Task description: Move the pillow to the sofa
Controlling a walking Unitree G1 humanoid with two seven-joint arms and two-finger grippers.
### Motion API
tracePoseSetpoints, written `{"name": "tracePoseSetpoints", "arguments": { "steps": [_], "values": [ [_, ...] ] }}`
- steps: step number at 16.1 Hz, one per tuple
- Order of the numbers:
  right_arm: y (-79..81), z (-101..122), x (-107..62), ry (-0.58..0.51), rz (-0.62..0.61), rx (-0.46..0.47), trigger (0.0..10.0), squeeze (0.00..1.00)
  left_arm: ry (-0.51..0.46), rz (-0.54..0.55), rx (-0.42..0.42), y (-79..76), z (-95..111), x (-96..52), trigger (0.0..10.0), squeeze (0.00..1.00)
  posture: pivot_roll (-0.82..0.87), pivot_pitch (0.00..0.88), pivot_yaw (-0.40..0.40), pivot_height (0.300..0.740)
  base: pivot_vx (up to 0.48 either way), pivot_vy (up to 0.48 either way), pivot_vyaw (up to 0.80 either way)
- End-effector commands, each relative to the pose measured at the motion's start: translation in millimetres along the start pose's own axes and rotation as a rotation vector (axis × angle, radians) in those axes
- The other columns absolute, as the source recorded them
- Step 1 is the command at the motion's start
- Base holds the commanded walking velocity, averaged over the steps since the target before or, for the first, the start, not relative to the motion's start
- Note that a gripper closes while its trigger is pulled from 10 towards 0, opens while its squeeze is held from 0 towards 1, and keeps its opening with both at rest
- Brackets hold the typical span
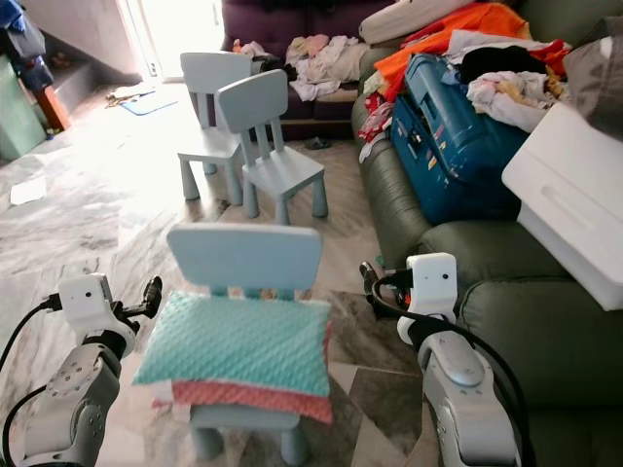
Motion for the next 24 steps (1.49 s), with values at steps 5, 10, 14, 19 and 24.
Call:
{"name": "tracePoseSetpoints", "arguments": {
  "steps": [5,10,14,19,24],
  "values": [
    [2.7,-0.2,-0.1,0.007,0.013,-0.001,10.0,0.0,0.026,0.001,0.005,2.0,-1.9,-2.6,10.0,0.0,-0.15,0.0,0.007,0.74,0.0,0.387,0.0],
    [2.6,0.3,-0.3,0.007,0.012,-0.001,10.0,0.0,0.014,-0.007,0.016,0.7,-0.2,-3.5,10.0,0.0,-0.15,0.0,0.007,0.74,0.0,0.344,0.0],
    [2.9,0.4,-0.6,0.005,0.011,-0.001,10.0,0.0,0.022,-0.052,-0.002,-6.2,-0.9,-4.1,10.0,0.0,-0.15,0.0,0.008,0.74,0.0,0.0,0.0],
    [4.0,4.8,3.1,-0.008,0.008,-0.003,10.0,0.0,0.024,-0.103,0.043,-15.2,1.5,-1.0,10.0,0.0,-0.14,0.0,0.012,0.74,0.0,0.0,0.0],
    [14.0,17.2,18.4,-0.05,0.019,0.035,10.0,0.0,-0.039,-0.123,0.102,-15.3,14.2,0.9,10.0,0.0,-0.11,0.0,0.03,0.74,0.0,0.0,0.0]
  ]
}}
Point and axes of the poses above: a point about 5 cm out from each wrist's last joint towards the gripper, its own x axis pointing out of the wrist towards the gripper, its own z axis along the axis of the wrist's last joint, y = z × x, the point moved 3 cm from there along x, pointing out of the wrist towards the gripper
